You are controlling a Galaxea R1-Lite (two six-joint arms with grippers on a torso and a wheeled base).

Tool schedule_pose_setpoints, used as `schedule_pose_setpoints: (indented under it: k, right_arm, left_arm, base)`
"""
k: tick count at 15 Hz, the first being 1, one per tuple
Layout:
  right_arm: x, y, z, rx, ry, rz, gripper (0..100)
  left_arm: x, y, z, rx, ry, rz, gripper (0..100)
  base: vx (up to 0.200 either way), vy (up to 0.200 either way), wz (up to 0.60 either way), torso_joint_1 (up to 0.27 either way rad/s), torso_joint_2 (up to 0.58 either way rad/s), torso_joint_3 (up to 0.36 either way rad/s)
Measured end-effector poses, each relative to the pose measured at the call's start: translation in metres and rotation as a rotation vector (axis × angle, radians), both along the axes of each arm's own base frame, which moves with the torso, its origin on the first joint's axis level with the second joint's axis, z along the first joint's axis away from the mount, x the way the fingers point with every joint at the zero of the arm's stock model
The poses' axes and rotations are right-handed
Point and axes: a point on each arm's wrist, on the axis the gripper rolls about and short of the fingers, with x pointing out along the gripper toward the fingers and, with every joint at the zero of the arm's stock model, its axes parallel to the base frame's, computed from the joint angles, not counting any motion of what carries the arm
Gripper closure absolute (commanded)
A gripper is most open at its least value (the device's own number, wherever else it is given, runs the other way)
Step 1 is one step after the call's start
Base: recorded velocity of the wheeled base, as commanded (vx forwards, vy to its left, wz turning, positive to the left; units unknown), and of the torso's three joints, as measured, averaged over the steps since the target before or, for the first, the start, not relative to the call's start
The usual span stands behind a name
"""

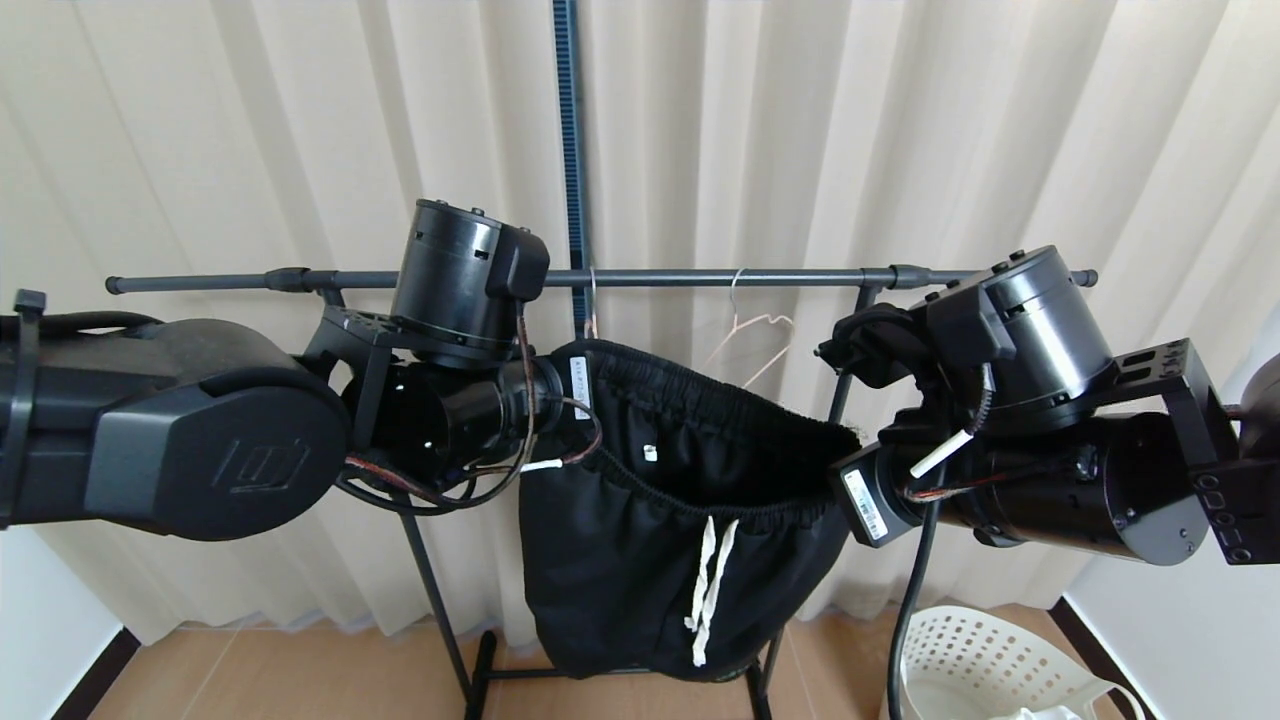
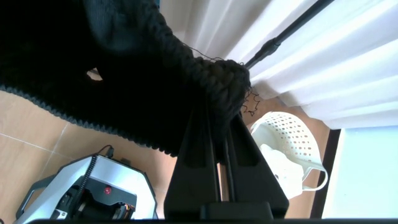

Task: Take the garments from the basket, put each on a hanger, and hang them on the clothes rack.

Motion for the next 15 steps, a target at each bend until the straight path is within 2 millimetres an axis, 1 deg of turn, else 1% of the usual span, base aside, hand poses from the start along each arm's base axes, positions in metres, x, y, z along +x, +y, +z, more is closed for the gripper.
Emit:
schedule_pose_setpoints:
  k: [2,3,13,15]
  right_arm:
    - [0.0,0.0,0.0,0.002,-0.003,0.0,100]
    - [0.0,0.0,0.001,0.004,-0.004,0.0,100]
    - [0.003,-0.001,0.001,0.007,-0.009,-0.011,100]
    - [0.01,-0.006,0.001,0.006,-0.009,-0.037,100]
  left_arm:
    - [-0.002,0.001,-0.003,0.013,0.006,-0.005,100]
    - [-0.004,0.001,-0.005,0.026,0.011,-0.012,0]
    - [-0.014,0.006,-0.005,0.03,0.021,-0.035,0]
    - [-0.024,0.01,-0.002,-0.013,0.059,-0.147,0]
  base:
    - [0.0,0.0,0.0,0.0,0.0,0.0]
    - [0.0,0.0,0.0,0.0,0.0,0.0]
    - [0.0,0.0,0.0,0.0,0.0,0.0]
    - [0.0,0.0,0.0,0.0,0.0,0.0]
